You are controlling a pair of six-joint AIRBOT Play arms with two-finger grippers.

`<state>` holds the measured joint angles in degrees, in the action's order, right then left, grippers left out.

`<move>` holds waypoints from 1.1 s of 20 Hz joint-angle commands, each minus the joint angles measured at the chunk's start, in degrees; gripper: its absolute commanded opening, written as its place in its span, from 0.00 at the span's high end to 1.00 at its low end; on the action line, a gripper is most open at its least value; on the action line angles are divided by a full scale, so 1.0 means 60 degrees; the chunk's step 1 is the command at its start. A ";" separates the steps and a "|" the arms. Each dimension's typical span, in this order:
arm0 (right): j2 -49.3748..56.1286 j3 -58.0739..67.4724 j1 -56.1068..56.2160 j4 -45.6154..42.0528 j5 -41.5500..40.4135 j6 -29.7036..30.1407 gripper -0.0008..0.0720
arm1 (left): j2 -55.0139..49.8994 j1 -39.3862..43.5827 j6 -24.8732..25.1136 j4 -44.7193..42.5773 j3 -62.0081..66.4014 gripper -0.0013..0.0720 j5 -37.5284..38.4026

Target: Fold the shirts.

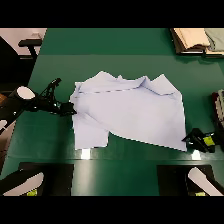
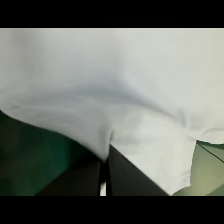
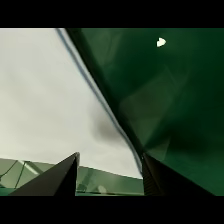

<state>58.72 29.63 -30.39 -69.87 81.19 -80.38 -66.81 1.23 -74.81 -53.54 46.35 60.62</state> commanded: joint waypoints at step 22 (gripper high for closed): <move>-0.2550 1.0258 0.3566 0.1876 -0.1107 0.0707 0.97 | 0.4255 0.0004 -0.1297 -0.0605 0.8521 0.95 0.0153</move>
<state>43.24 73.82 -14.35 -54.19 76.34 -74.06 -42.89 1.23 -81.14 -56.84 82.56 61.32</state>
